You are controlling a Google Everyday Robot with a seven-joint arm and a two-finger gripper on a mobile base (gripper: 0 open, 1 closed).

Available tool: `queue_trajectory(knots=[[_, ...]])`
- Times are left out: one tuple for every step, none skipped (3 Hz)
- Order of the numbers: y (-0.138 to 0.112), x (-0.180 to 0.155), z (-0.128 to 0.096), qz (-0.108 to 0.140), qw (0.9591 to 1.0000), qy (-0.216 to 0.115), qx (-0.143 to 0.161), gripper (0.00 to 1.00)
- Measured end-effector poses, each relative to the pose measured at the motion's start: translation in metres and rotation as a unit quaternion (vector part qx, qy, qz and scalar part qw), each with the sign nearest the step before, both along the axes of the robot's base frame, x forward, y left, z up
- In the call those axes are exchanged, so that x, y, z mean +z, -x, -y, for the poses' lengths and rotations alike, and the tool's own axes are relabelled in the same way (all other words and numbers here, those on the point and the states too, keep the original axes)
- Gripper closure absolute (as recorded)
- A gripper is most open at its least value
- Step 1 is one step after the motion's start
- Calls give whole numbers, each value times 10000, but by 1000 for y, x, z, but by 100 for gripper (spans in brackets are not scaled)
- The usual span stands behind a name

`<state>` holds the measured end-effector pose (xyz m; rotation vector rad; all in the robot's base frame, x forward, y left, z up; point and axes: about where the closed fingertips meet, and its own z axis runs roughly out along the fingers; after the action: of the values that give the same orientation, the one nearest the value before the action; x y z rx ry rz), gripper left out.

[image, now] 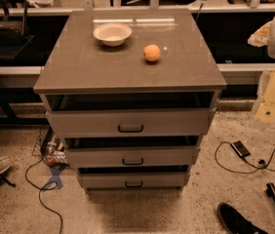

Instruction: Open middle drawer

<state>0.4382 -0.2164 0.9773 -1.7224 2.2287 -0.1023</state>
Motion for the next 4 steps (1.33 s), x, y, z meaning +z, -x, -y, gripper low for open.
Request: queue_trajectory(knots=[[0,0,0,0,10000,0,0,0],[0,-18,-2,48,9999,-100,93,0],[3,-81,-16,44,9976,-502,476,0],[-4,-143,-44,255,9907,-984,910,0]])
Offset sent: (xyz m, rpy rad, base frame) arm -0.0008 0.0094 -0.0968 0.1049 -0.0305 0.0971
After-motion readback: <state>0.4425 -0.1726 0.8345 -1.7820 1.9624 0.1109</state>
